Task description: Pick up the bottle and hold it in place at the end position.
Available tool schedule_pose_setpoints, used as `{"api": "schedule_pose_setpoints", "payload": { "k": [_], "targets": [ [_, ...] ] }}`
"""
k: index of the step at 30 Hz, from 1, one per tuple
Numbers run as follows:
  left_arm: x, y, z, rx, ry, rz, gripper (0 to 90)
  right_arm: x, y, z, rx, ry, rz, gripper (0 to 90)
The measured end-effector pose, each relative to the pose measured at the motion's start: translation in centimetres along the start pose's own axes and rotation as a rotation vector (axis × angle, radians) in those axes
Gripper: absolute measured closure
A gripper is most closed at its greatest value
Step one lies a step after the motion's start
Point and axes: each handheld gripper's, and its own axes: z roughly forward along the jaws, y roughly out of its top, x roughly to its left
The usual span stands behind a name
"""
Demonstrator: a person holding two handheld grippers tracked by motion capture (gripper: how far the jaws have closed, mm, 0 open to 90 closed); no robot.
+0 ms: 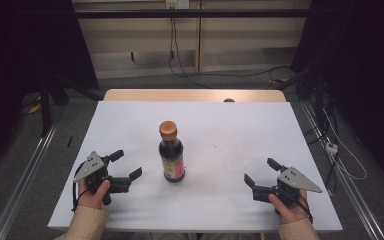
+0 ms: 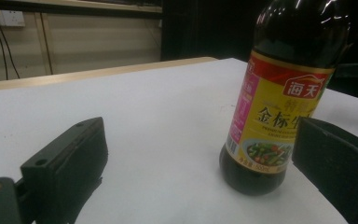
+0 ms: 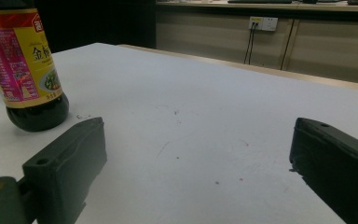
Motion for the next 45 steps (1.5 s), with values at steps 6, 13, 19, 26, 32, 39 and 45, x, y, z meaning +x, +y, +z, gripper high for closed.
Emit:
{"api": "schedule_pose_setpoints", "payload": {
  "k": [6, 13, 19, 26, 32, 39, 45],
  "targets": [
    [-0.1, 0.2, 0.1, -0.011, -0.007, -0.001, 3.2, 0.2, 0.0, 0.1, 0.012, 0.009, -0.012, 3.5],
    [-0.6, 0.8, 0.6, -0.032, -0.042, 0.002, 2.2, 0.5, 0.1, 0.1, 0.015, 0.020, -0.031, 3.7],
    [-1.4, 1.8, 1.7, -0.052, -0.080, 0.024, 1.5, 0.8, 0.2, 0.0, 0.012, 0.023, -0.041, 3.7],
    [-2.3, 1.9, 3.0, 0.007, -0.124, 0.025, 3.1, 1.0, 0.1, 0.5, 0.027, 0.043, -0.040, 3.8],
    [-3.4, 2.4, 3.9, 0.015, -0.150, 0.020, 3.2, 1.2, 0.1, 0.6, 0.028, 0.048, -0.046, 3.9],
    [-4.4, 2.5, 5.3, 0.038, -0.162, 0.043, 3.6, 1.3, 0.2, 0.6, 0.025, 0.044, -0.050, 4.0],
    [-4.6, 2.5, 6.2, 0.043, -0.157, 0.047, 5.1, 1.3, 0.2, 0.5, 0.021, 0.046, -0.052, 4.1]
  ]
}}
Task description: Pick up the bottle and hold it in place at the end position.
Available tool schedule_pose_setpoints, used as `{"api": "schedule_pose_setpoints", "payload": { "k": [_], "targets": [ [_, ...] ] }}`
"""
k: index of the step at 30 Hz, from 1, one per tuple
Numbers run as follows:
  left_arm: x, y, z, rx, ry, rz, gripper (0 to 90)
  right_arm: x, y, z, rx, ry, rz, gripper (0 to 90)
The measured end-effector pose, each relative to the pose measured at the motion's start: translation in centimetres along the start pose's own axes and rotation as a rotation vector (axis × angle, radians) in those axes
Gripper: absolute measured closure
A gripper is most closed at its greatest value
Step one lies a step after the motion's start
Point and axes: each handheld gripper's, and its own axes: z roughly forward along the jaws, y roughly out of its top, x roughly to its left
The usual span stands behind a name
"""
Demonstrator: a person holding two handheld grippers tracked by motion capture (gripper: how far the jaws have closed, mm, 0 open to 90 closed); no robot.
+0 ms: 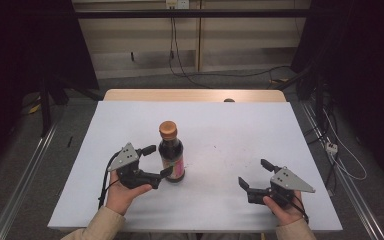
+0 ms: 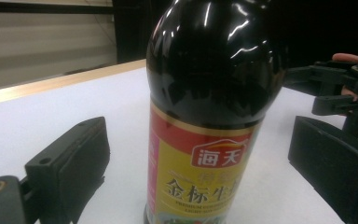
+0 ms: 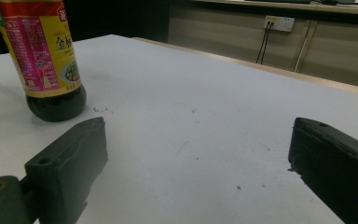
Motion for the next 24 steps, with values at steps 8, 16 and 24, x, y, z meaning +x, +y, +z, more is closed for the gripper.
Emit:
{"api": "schedule_pose_setpoints", "payload": {
  "k": [8, 16, 24],
  "targets": [
    [-0.1, 0.3, 1.2, -0.008, 0.004, -0.014, 6.2, 0.0, 0.0, 0.0, 0.000, -0.001, -0.001, 4.1],
    [-0.2, 0.5, 2.5, -0.005, -0.019, -0.023, 8.4, 0.0, 0.1, -0.1, -0.001, -0.004, 0.000, 4.3],
    [-0.3, 0.6, 3.5, -0.005, -0.018, -0.019, 13.2, -0.1, 0.1, -0.1, -0.003, -0.005, -0.001, 4.4]
  ]
}}
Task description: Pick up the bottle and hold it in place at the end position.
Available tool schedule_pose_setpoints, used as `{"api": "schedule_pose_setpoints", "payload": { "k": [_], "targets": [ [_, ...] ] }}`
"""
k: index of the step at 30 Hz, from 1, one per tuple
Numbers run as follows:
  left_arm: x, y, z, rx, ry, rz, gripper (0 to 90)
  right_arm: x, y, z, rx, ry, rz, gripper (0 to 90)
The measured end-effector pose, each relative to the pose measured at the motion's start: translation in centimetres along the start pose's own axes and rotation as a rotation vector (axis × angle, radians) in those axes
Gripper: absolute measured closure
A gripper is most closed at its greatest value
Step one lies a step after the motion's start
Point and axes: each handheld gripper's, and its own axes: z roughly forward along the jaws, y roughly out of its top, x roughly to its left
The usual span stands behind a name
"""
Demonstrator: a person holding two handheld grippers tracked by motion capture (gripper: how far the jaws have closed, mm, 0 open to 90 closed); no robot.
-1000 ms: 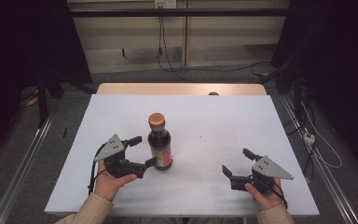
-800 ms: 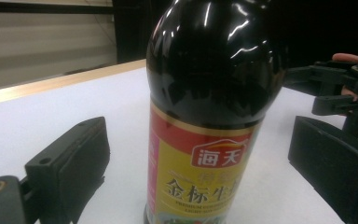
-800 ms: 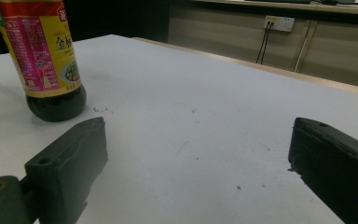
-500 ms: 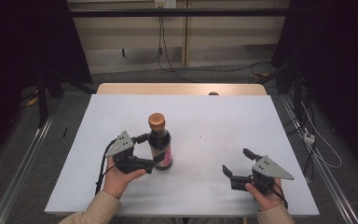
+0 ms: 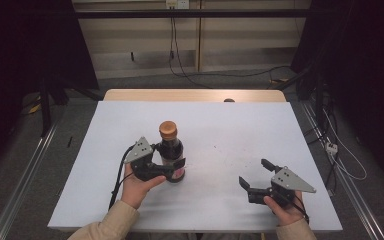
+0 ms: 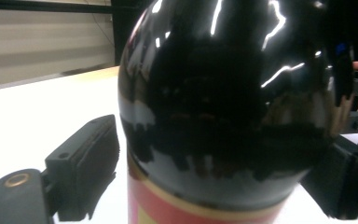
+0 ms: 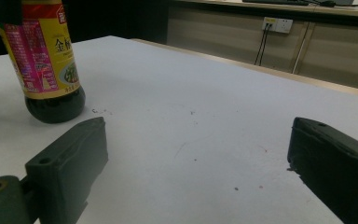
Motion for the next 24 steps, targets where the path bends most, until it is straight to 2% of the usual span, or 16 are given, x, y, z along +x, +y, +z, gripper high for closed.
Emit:
{"api": "schedule_pose_setpoints", "payload": {
  "k": [13, 24],
  "targets": [
    [-0.22, 0.23, 0.55, -0.013, 0.004, 0.021, 25.6, -0.03, 0.04, -0.04, -0.004, -0.003, 0.000, 4.7],
    [-0.47, 0.51, 0.58, 0.005, 0.016, 0.058, 28.1, -0.03, 0.08, -0.07, -0.004, -0.004, -0.003, 4.8]
  ]
}}
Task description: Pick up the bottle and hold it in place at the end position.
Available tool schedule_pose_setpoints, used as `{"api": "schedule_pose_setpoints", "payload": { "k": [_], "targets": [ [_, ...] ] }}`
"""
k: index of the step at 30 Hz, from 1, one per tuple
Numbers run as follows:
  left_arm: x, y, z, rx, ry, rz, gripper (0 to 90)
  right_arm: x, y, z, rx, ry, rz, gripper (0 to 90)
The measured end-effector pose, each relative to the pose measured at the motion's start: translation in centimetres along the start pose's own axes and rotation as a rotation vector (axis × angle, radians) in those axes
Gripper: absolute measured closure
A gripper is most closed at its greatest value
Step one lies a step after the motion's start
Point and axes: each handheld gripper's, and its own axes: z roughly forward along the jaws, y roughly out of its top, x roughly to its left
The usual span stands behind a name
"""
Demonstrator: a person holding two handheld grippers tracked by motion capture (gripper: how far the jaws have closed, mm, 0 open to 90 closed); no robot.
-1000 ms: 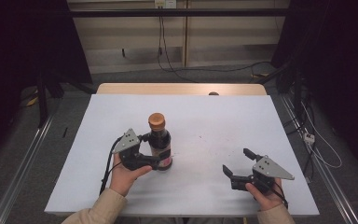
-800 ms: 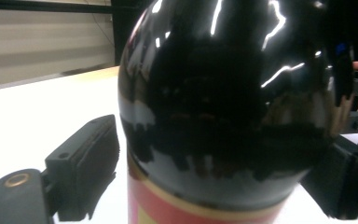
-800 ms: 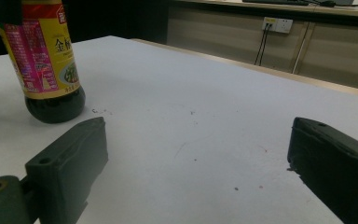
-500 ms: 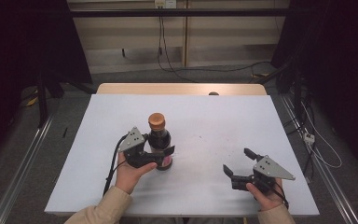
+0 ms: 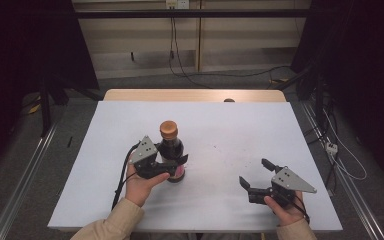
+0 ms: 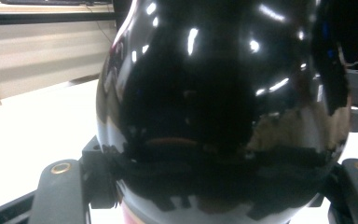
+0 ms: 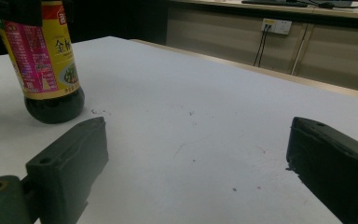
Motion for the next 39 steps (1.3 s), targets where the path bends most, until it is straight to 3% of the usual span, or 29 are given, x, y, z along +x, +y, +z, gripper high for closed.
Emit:
{"api": "schedule_pose_setpoints", "payload": {
  "k": [9, 12, 19, 30, 39],
  "targets": [
    [0.0, 0.6, 0.4, 0.003, 0.026, 0.005, 28.2, -0.1, 0.0, -0.1, -0.001, 0.003, -0.004, 4.9],
    [0.1, 1.2, 0.5, 0.013, 0.041, 0.038, 26.6, -0.1, 0.0, -0.1, -0.002, 0.004, -0.004, 5.0],
    [0.4, 1.6, 1.1, 0.008, 0.019, 0.002, 26.5, -0.2, 0.0, -0.2, -0.007, 0.000, 0.000, 4.9],
    [1.0, 3.3, 2.2, -0.007, 0.026, -0.002, 26.5, -0.4, 0.0, -0.3, -0.007, -0.003, 0.002, 4.9],
    [1.7, 3.5, 3.6, 0.006, 0.030, 0.010, 26.4, -0.5, -0.1, -0.4, -0.010, -0.005, 0.002, 4.9]
  ]
}}
